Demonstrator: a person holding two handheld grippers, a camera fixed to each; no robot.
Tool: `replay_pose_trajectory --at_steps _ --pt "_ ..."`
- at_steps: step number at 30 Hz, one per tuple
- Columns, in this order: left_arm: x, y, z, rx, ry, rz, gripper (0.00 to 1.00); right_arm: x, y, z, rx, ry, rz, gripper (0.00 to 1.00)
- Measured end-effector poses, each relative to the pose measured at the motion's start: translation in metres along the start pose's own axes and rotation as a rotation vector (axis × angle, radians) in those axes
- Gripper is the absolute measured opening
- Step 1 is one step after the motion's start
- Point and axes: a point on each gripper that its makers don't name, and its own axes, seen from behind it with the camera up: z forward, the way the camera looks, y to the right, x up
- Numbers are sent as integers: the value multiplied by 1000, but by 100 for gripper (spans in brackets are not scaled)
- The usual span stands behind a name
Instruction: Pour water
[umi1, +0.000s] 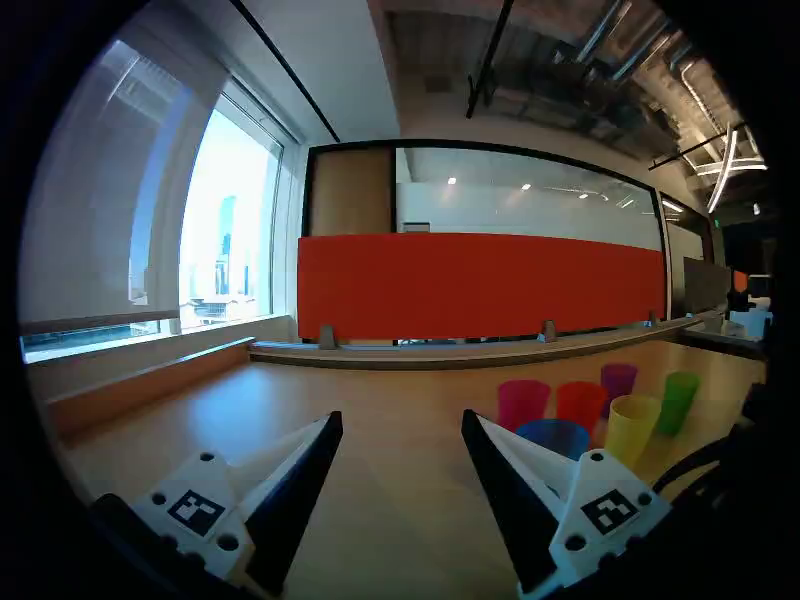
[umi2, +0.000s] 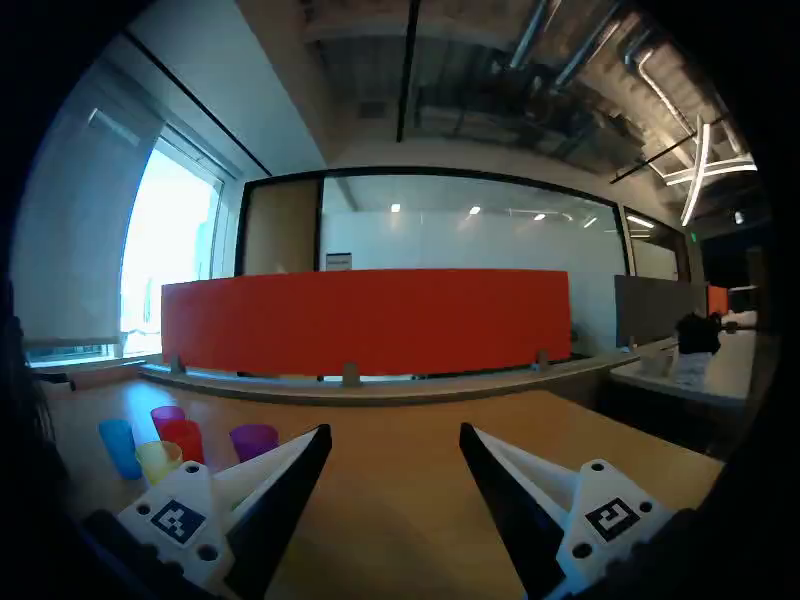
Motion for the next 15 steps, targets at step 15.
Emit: replay_pose_trajectory --at_steps 15 --pt "0 -1 0 0 0 0 88 -26 -16 3 18 -17 -41 100"
